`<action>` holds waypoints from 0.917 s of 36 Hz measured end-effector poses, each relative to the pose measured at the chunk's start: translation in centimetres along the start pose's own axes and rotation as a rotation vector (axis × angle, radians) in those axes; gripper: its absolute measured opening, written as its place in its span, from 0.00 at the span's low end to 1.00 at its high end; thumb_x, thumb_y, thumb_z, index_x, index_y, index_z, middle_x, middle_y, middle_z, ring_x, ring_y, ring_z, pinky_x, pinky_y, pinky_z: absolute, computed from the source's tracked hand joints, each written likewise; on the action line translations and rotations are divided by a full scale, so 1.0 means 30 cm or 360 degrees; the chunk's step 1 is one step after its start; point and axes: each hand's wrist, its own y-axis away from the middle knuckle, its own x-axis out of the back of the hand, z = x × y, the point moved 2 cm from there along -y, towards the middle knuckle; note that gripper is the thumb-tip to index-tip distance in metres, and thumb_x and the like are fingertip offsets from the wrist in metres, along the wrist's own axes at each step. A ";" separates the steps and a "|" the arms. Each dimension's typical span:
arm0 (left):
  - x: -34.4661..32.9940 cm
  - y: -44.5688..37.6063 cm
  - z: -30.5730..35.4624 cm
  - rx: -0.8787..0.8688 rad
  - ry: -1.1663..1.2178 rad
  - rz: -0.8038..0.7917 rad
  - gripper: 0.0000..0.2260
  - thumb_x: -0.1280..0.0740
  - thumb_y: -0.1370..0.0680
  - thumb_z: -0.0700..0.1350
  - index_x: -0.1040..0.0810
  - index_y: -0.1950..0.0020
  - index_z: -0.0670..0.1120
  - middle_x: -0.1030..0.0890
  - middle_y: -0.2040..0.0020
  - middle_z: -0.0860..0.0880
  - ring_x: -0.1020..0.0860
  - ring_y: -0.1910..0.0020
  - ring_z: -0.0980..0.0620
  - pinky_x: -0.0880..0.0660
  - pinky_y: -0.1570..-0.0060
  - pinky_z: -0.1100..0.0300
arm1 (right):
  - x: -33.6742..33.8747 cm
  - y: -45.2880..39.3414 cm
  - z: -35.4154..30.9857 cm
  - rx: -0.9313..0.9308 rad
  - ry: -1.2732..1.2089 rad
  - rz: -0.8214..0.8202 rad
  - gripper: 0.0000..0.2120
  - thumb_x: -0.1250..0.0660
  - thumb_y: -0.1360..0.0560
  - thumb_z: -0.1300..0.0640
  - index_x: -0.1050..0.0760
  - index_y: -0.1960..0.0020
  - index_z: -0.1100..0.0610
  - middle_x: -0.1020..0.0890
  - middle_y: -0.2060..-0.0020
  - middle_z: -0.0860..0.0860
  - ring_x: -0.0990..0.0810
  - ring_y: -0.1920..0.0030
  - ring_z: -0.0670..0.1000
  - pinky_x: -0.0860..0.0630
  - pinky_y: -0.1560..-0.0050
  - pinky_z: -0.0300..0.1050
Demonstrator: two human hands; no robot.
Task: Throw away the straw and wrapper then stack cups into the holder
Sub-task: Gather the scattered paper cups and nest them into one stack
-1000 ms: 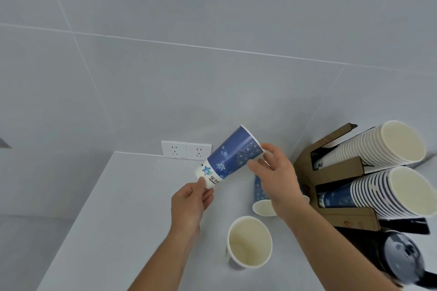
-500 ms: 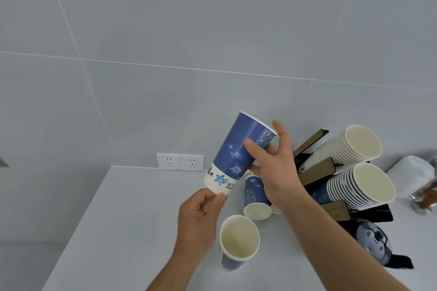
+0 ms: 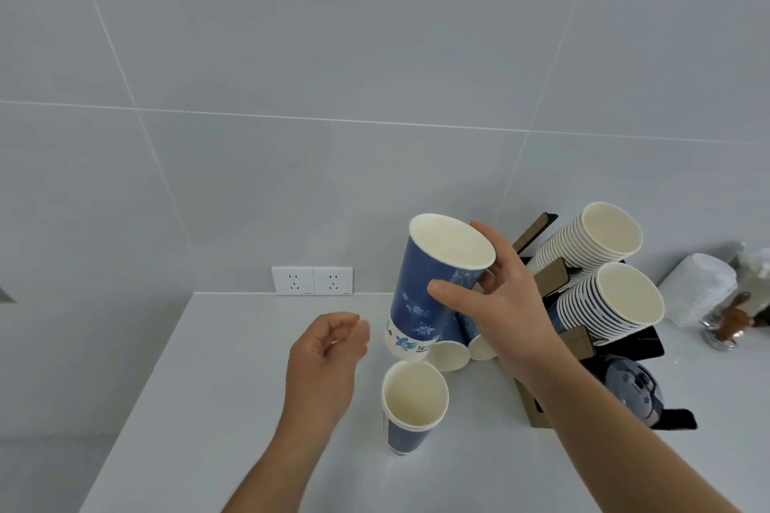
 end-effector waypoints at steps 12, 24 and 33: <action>-0.068 0.028 0.088 -0.0127 -0.0075 -0.0313 0.08 0.36 0.21 0.48 0.18 0.48 0.52 0.15 0.52 0.56 0.17 0.49 0.55 0.19 0.48 0.57 | -0.009 0.098 0.099 -0.0007 0.0338 -0.0151 0.40 0.18 0.38 0.57 0.33 0.32 0.43 0.22 0.41 0.38 0.24 0.37 0.43 0.20 0.43 0.44; -0.053 0.059 -0.023 -0.0003 -0.0211 -0.0321 0.07 0.32 0.23 0.45 0.18 0.49 0.56 0.15 0.51 0.57 0.18 0.47 0.53 0.20 0.44 0.55 | -0.012 0.164 0.256 -0.0106 0.0440 -0.0196 0.40 0.18 0.39 0.60 0.35 0.38 0.34 0.27 0.47 0.23 0.29 0.40 0.30 0.23 0.49 0.30; -0.039 0.064 -0.082 -0.0007 -0.0301 -0.0308 0.11 0.31 0.24 0.40 0.17 0.55 0.58 0.15 0.58 0.65 0.18 0.54 0.64 0.23 0.58 0.73 | -0.017 0.193 0.349 -0.0181 0.0495 -0.0224 0.39 0.19 0.37 0.54 0.38 0.37 0.31 0.28 0.41 0.29 0.28 0.37 0.37 0.25 0.45 0.31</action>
